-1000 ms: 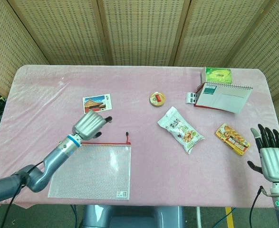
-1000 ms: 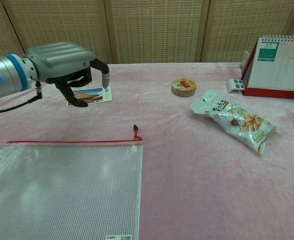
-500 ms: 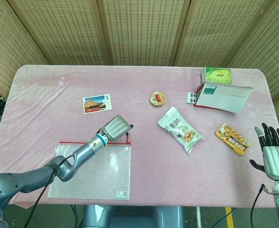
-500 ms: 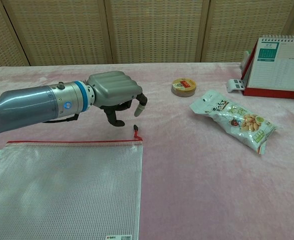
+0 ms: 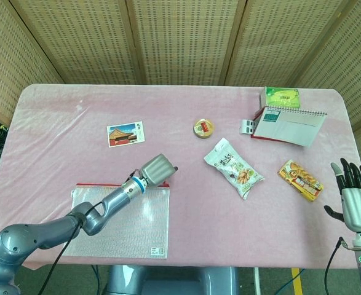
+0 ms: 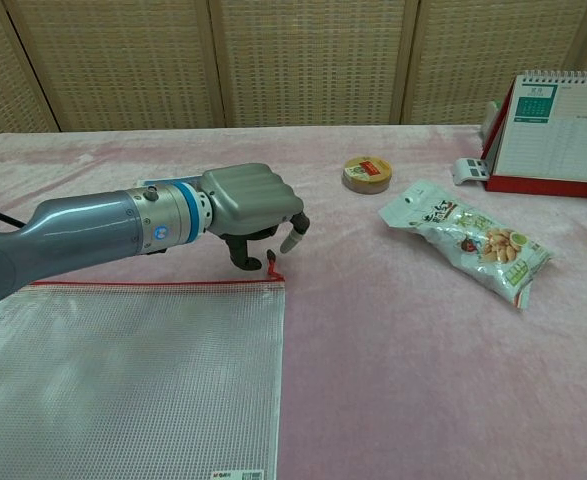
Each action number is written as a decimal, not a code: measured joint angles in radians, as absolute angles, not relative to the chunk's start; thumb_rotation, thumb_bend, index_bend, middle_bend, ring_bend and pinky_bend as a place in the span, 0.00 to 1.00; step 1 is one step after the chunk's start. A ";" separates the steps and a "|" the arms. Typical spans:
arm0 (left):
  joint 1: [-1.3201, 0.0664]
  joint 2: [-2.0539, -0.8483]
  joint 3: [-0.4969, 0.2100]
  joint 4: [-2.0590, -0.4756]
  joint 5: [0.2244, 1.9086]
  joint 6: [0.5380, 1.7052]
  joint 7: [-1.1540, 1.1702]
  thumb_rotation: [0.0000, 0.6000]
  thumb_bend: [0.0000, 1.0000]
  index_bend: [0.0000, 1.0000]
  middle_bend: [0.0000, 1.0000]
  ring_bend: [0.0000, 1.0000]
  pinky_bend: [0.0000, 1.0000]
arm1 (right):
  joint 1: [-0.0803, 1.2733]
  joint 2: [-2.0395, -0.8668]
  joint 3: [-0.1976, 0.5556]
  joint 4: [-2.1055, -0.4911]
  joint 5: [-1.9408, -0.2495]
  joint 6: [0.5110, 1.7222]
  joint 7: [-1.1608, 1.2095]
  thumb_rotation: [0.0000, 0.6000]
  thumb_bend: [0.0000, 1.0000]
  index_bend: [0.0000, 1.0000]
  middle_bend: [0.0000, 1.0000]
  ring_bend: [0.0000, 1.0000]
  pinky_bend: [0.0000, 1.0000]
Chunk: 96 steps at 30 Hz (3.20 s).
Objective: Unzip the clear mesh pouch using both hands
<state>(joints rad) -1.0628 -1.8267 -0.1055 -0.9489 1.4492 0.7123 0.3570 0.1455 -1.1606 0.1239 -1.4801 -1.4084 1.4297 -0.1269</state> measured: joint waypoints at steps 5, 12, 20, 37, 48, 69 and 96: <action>-1.073 -1.851 -0.102 -0.929 1.450 0.706 0.364 1.00 0.30 0.48 0.90 0.85 0.99 | 0.145 -1.160 0.125 -1.479 -1.406 1.429 -0.124 1.00 0.00 0.01 0.00 0.00 0.00; -1.085 -1.883 -0.102 -0.897 1.442 0.696 0.382 1.00 0.34 0.51 0.90 0.85 0.99 | 0.146 -1.158 0.127 -1.477 -1.403 1.427 -0.116 1.00 0.00 0.01 0.00 0.00 0.00; -1.094 -1.910 -0.099 -0.868 1.439 0.691 0.389 1.00 0.40 0.53 0.90 0.85 0.99 | 0.145 -1.155 0.128 -1.477 -1.401 1.428 -0.108 1.00 0.00 0.01 0.00 0.00 0.00; -1.091 -1.900 -0.098 -0.877 1.434 0.704 0.370 1.00 0.41 0.51 0.90 0.85 0.99 | 0.147 -1.155 0.129 -1.477 -1.395 1.423 -0.108 1.00 0.00 0.01 0.00 0.00 0.00; -1.089 -1.893 -0.098 -0.885 1.429 0.710 0.371 1.00 0.45 0.57 0.90 0.85 0.99 | 0.147 -1.154 0.129 -1.480 -1.395 1.423 -0.110 1.00 0.00 0.01 0.00 0.00 0.00; -1.065 -1.829 -0.114 -0.978 1.440 0.802 0.358 1.00 0.53 0.84 0.90 0.85 0.99 | 0.151 -1.150 0.122 -1.489 -1.402 1.407 -0.078 1.00 0.00 0.02 0.00 0.00 0.00; -1.021 -1.527 -0.236 -1.461 1.276 0.915 0.581 1.00 0.53 0.85 0.93 0.85 1.00 | 0.516 -1.061 0.151 -1.712 -1.440 0.811 0.535 1.00 0.00 0.21 0.83 0.81 0.98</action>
